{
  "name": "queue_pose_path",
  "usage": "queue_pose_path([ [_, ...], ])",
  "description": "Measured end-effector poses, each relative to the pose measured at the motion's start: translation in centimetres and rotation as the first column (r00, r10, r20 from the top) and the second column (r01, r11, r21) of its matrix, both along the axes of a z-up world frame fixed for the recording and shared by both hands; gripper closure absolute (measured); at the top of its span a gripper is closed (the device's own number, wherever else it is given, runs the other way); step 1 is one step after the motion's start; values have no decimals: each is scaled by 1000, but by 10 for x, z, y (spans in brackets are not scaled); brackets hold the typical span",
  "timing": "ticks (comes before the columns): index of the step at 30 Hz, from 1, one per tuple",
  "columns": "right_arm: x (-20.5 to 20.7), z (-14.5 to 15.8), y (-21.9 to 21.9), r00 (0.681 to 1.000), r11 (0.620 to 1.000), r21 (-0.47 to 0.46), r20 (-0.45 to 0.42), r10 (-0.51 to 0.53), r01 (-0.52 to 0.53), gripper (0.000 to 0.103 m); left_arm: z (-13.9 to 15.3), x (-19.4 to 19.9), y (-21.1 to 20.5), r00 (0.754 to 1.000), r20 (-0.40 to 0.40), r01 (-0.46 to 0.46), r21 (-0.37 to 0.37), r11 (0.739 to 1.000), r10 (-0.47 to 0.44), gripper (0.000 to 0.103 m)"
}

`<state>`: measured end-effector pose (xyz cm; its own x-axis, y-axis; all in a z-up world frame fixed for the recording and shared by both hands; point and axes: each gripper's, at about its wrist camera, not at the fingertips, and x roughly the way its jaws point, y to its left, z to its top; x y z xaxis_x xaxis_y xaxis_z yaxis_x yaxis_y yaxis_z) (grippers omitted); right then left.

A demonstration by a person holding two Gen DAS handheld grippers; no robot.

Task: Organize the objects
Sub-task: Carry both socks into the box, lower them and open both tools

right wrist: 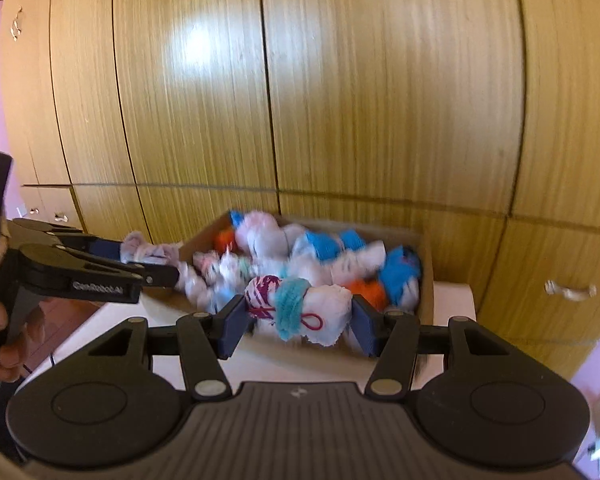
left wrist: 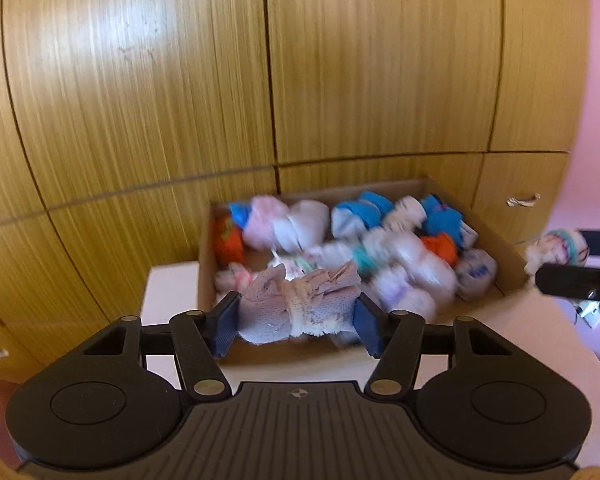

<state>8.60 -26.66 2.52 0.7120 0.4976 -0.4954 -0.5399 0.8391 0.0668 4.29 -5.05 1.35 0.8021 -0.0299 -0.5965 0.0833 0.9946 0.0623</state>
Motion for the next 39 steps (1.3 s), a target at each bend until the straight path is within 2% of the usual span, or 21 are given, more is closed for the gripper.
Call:
queue_pose_path([
  [6,33,26,21,999,998,-36,19,51,-50,51,11,32,4,999,8,38,25,999,-38,38],
  [11,59,30,40,995,993,-65,-6,96,-96,51,8,52,8,997,-9,76,37,996,-76,37],
  [19,92,2,74,986,975,-162,-91,138,-151,51,-20,74,17,989,-80,129,60,990,-124,37],
  [25,104,-24,91,973,958,-209,-158,166,-197,51,-37,80,30,985,-123,129,37,991,-124,37],
  [36,109,-47,126,950,899,-319,-188,250,-300,51,-54,92,44,981,-154,119,13,993,-116,36],
  [39,114,-50,129,948,903,-308,-203,247,-301,50,-56,92,41,981,-160,113,23,993,-108,36],
])
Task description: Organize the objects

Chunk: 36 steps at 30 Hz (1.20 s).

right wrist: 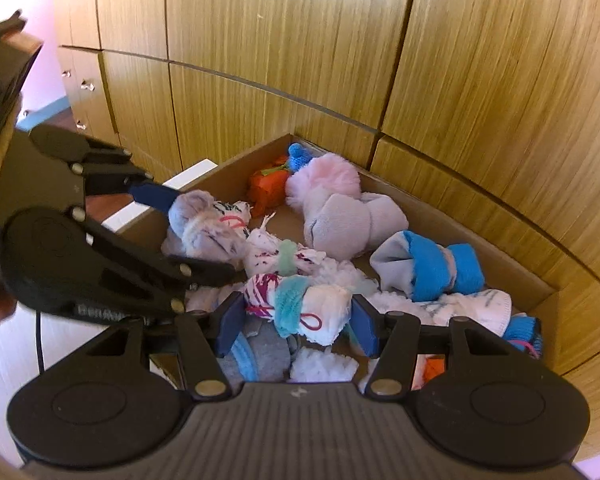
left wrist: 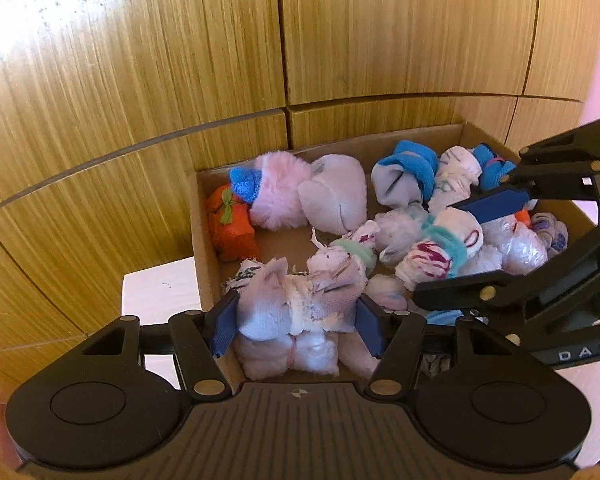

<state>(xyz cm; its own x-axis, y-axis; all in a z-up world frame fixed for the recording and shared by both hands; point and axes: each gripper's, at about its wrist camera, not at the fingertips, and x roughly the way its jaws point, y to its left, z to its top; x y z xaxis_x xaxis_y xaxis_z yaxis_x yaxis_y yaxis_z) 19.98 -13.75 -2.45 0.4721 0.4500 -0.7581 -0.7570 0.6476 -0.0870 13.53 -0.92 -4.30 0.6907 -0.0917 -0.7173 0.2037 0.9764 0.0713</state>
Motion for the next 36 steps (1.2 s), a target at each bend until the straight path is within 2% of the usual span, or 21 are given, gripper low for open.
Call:
queue_pose_path([
  [6,0,4,0,1000,1000,-12,2,-8,8,48,3,4,0,1000,-23,-13,-8,1000,12,34],
  [12,-7,9,-6,1000,1000,-13,20,-18,18,40,9,-1,-2,999,-26,-24,-19,1000,24,26],
  [15,-11,16,-10,999,999,-3,29,-32,32,36,14,-4,-1,999,-29,-41,-45,998,40,21],
  [17,-17,22,-15,998,999,12,36,-43,42,35,20,-9,0,997,-29,-66,-53,996,65,10],
  [20,-33,34,-23,996,997,33,60,-71,69,29,30,-25,0,994,25,-105,-25,994,105,1],
  [23,-55,43,-34,993,993,66,65,-98,93,25,40,-41,2,992,41,-116,-34,993,117,1],
  [26,-84,49,-44,986,984,105,79,-150,141,23,49,-60,7,983,64,-169,-59,984,172,1],
  [30,-123,46,-60,976,966,174,72,-206,191,21,55,-80,8,979,67,-190,-75,979,195,1],
  [33,-145,38,-68,972,951,219,31,-232,220,20,56,-89,-1,977,72,-198,-42,979,201,1],
  [36,-159,31,-72,970,947,222,15,-241,232,20,57,-95,-18,972,79,-225,56,973,220,1],
])
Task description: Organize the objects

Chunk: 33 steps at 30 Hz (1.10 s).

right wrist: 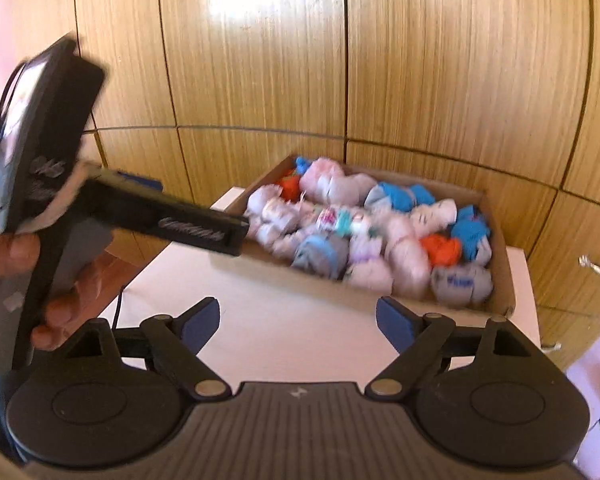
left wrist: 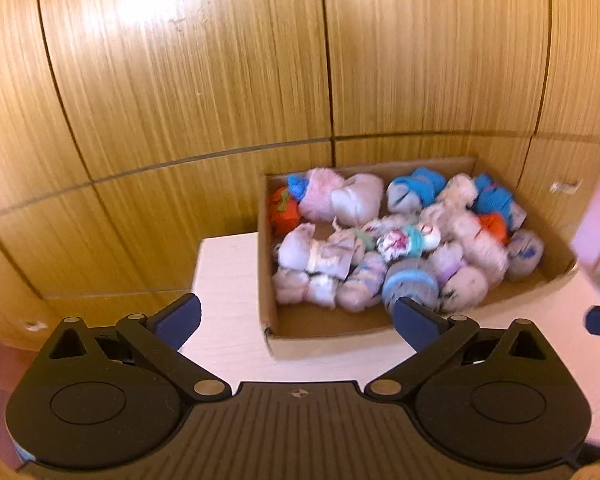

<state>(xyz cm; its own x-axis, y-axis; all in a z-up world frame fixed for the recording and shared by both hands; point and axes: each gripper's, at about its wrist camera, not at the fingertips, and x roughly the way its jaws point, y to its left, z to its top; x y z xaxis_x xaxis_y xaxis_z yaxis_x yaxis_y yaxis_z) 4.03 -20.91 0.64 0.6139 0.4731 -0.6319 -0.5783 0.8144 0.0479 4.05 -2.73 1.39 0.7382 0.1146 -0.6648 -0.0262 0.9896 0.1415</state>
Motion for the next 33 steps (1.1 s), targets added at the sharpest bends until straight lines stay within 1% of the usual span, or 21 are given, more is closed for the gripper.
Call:
queue_pose_path([
  [1,-4,-1,-2,1000,1000,7,-5,-4,4,20,0,-2,-5,1000,-6,-8,25,1000,8,1],
  [3,-8,-2,-5,1000,1000,16,-14,-7,7,20,2,-7,-14,1000,9,-6,53,999,6,1],
  [4,-10,-2,-6,1000,1000,18,-11,-11,12,20,3,-9,-15,1000,14,1,45,999,-1,1],
  [6,-12,-3,-8,1000,999,27,-14,-17,17,20,5,-12,-16,1000,2,15,4,1000,-15,1],
  [8,-15,-3,-10,1000,999,36,-14,-18,19,20,5,-14,-20,1000,-2,23,1,1000,-23,1],
  [11,-18,-4,-12,1000,999,47,-18,-21,22,20,1,-16,-31,1000,-2,25,76,997,-25,1],
  [12,-19,-5,-12,1000,999,49,-19,-22,23,20,0,-16,-33,1000,-6,26,85,996,-25,1],
  [14,-21,-5,-13,1000,998,52,-17,-24,25,20,-2,-16,-33,1000,-24,21,79,997,-19,1],
  [19,-21,-4,-11,1000,998,52,-14,-25,26,20,-1,-15,-32,1000,-25,14,81,997,-12,1],
  [33,-16,-7,-6,999,998,48,-22,-35,36,17,12,-16,-29,1000,5,25,66,998,-25,1],
])
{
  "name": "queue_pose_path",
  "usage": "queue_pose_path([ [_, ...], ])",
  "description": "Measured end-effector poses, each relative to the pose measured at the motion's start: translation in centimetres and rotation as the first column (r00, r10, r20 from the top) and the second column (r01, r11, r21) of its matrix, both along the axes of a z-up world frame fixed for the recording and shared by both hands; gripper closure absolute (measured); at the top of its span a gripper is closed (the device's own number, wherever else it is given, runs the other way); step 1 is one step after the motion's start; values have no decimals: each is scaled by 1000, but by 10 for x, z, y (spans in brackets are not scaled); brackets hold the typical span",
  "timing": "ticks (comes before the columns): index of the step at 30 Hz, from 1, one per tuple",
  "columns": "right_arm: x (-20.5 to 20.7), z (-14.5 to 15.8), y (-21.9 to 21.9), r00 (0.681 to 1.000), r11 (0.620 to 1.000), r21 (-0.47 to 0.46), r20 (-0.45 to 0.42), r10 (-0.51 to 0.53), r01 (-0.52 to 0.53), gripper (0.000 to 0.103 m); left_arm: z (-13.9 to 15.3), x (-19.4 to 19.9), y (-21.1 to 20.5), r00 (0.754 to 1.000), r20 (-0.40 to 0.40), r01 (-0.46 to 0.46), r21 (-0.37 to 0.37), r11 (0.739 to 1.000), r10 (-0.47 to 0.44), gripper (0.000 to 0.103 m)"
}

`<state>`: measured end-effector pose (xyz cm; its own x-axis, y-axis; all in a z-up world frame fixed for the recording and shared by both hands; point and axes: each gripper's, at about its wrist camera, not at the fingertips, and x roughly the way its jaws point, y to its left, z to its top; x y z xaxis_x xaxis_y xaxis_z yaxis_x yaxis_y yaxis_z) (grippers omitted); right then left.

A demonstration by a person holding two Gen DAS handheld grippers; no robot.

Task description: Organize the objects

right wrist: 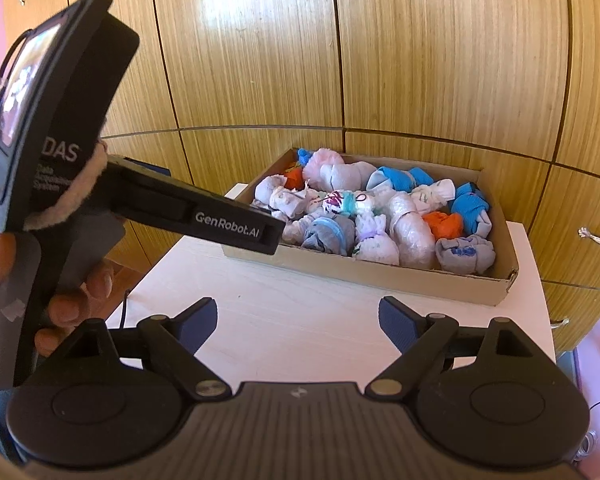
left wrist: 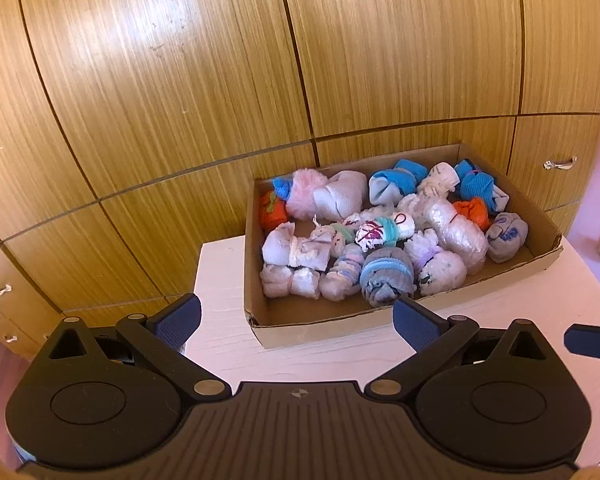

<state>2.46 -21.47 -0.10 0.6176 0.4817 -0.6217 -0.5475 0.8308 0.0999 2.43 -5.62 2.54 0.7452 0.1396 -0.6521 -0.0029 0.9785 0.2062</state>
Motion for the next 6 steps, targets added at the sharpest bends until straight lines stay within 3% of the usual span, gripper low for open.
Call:
queue_pose_path([
  [6,0,0,0,1000,1000,5,1,7,-7,17,5,-2,0,1000,28,10,11,1000,-10,1],
])
